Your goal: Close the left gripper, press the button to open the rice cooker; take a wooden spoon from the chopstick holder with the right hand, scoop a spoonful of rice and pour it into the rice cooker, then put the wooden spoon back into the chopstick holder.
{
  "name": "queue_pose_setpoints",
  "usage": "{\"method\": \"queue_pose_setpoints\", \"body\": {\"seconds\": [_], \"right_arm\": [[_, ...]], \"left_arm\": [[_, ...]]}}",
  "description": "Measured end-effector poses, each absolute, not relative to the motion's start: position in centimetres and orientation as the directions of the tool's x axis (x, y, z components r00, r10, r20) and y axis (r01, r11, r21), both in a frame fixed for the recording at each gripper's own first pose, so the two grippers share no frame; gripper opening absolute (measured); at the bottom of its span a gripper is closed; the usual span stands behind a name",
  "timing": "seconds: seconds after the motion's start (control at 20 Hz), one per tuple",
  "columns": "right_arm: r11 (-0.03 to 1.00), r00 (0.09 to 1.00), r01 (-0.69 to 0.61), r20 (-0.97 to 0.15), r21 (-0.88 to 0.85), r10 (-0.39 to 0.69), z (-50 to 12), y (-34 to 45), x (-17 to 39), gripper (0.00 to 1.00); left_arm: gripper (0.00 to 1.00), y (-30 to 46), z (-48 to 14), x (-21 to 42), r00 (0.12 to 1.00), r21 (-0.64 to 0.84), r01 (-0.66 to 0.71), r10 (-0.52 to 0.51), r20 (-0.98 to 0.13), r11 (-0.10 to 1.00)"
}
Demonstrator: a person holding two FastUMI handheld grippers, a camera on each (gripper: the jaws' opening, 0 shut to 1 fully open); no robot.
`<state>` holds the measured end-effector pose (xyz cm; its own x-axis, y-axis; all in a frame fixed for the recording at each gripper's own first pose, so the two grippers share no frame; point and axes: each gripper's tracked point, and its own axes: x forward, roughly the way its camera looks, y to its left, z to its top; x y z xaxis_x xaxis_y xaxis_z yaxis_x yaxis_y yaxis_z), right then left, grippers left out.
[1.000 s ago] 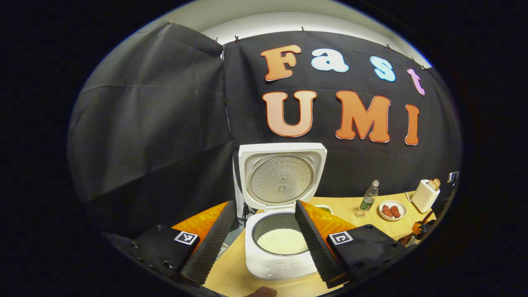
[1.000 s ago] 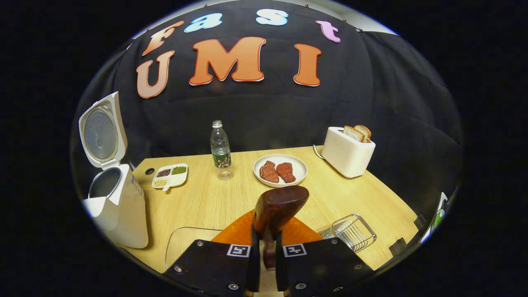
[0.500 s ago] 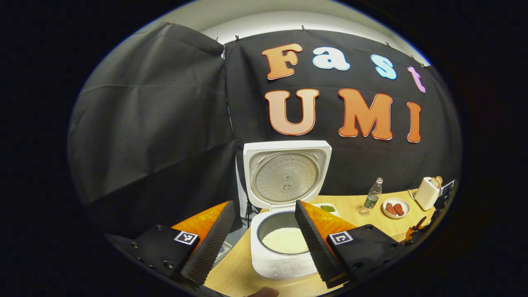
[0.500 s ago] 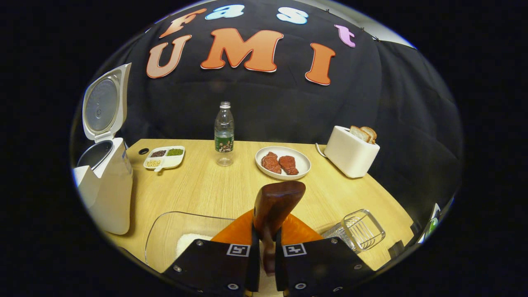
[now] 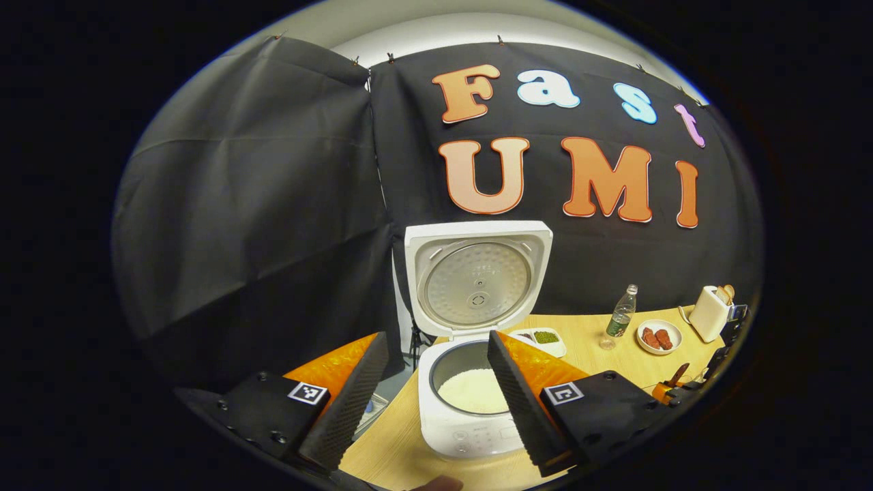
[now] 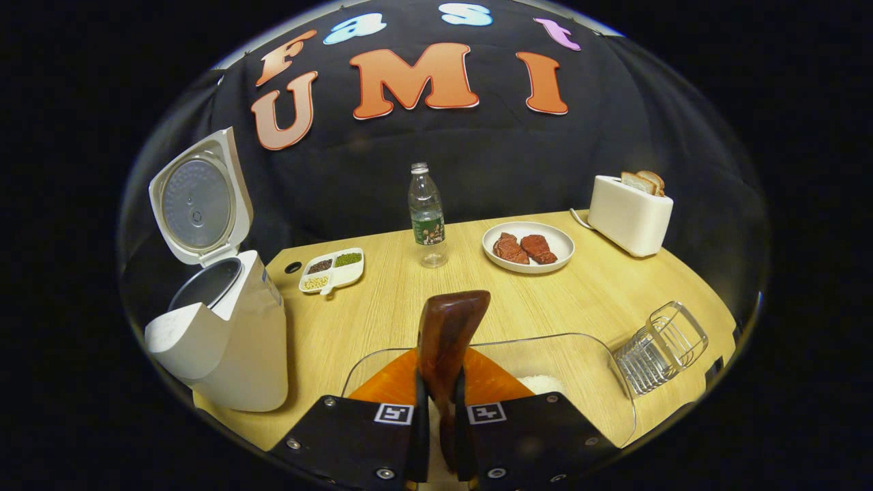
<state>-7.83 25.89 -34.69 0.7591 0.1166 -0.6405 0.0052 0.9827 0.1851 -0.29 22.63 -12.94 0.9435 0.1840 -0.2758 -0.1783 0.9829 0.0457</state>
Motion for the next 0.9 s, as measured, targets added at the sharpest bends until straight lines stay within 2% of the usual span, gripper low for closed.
{"method": "queue_pose_setpoints", "body": {"seconds": [0.25,0.7,0.9], "right_arm": [[0.951,0.748,0.058,-0.644,0.302,0.159,-34.2,25.5,-8.9,0.15],[0.947,0.755,0.034,-0.628,0.320,0.185,-32.6,25.0,-11.9,0.14],[0.915,0.746,0.107,-0.640,0.389,0.185,-32.8,25.1,-11.9,0.14]], "left_arm": [[1.00,22.8,-13.9,-0.5,0.934,0.050,-0.183,0.190,-0.301,0.982],[1.00,22.4,-15.0,-0.8,0.923,0.068,-0.170,0.183,-0.338,0.983],[0.99,22.9,-16.2,-1.4,0.910,0.066,-0.176,0.188,-0.371,0.982]]}}
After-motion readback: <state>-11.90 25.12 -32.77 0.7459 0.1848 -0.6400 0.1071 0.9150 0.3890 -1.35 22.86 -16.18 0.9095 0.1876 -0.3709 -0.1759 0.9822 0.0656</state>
